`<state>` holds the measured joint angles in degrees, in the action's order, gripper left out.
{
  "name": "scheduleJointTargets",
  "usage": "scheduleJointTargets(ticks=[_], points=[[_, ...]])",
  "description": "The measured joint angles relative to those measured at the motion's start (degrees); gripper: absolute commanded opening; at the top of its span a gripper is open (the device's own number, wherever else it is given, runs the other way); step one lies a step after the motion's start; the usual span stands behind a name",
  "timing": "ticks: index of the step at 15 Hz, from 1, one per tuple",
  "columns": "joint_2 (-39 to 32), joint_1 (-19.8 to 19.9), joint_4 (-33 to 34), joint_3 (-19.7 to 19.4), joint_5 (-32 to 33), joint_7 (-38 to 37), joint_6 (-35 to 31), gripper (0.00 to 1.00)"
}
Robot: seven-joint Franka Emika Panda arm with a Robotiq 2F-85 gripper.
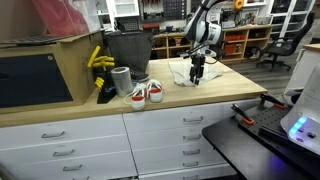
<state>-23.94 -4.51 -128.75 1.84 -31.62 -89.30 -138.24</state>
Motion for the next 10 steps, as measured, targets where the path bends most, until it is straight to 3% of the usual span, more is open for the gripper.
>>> scheduleJointTargets(ticks=[10], points=[[0.06,-0.03,-1.79,2.1,-5.91,0.23,-1.82,1.0]])
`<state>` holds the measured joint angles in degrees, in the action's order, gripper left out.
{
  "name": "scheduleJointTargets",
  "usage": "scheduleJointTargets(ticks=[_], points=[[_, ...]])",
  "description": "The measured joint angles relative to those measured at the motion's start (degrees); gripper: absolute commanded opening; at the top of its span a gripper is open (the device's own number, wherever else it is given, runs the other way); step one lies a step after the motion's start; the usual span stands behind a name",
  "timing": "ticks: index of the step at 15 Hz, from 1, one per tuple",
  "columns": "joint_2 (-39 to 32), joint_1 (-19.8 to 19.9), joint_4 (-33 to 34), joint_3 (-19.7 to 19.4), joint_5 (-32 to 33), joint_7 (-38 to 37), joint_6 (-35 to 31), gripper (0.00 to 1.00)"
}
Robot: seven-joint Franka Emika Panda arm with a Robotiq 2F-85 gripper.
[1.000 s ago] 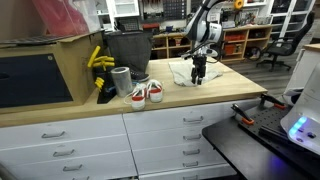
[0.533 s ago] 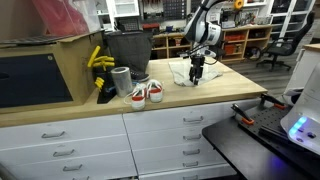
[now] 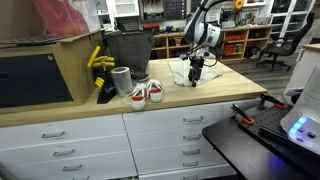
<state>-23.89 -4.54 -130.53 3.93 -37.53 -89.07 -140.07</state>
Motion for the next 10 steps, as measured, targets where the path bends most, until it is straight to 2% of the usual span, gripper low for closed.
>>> scheduleJointTargets(ticks=[10], points=[[2.3,-1.41,-0.51,1.58,-4.28,1.74,-6.83,1.0]])
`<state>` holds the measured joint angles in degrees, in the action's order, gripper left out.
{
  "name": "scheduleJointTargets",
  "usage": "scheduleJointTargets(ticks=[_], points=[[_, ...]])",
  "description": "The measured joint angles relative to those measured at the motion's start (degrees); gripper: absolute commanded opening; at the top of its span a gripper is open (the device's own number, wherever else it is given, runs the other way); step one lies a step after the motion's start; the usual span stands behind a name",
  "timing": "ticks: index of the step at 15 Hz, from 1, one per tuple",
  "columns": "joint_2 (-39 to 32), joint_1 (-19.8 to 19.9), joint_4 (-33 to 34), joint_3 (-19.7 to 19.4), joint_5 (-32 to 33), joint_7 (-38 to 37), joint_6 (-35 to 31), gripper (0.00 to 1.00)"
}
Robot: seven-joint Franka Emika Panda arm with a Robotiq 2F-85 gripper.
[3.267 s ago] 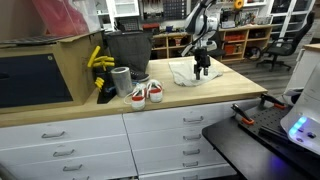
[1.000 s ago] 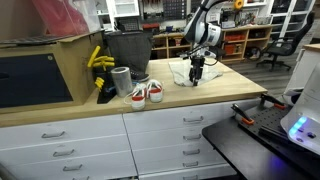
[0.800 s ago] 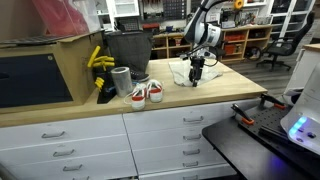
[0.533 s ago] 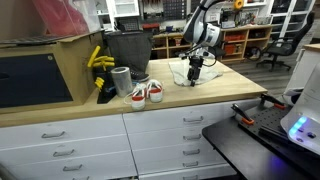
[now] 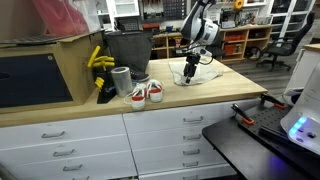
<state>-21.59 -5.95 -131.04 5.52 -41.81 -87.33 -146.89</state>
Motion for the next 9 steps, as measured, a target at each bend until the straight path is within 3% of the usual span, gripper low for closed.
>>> scheduleJointTargets(ticks=[3,4,6,9], points=[[0.01,-0.19,-0.55,0.0,0.0,0.47,-1.34,0.97],[0.01,-0.2,-0.75,0.0,0.0,0.5,-1.63,0.74],[0.01,-0.21,-1.19,0.0,0.0,0.6,-2.44,0.68],[0.01,-0.22,-1.82,0.0,0.0,0.7,-4.05,0.45]])
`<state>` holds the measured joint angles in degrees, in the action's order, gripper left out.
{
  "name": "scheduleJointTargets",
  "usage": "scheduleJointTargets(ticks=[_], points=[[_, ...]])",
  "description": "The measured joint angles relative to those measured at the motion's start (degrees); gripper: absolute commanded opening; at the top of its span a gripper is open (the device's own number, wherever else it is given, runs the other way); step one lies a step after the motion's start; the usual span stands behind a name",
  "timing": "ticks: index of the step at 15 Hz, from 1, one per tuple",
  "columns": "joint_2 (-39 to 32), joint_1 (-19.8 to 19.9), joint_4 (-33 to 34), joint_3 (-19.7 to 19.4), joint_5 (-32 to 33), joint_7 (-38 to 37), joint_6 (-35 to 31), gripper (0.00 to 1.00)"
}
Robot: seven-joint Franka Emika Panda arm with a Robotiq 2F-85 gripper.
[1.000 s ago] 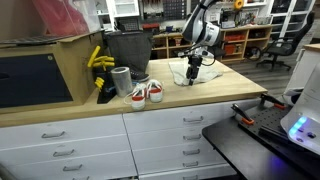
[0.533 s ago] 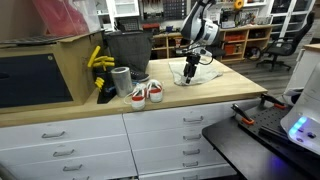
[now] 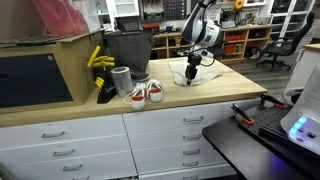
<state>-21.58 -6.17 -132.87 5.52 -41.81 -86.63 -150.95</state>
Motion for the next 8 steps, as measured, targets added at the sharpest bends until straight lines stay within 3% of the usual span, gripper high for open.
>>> scheduleJointTargets(ticks=[6,8], points=[[0.0,0.0,-0.6,0.0,-0.01,0.0,-3.72,0.02],[0.01,0.0,-0.62,0.0,-0.01,0.0,-4.43,0.0]])
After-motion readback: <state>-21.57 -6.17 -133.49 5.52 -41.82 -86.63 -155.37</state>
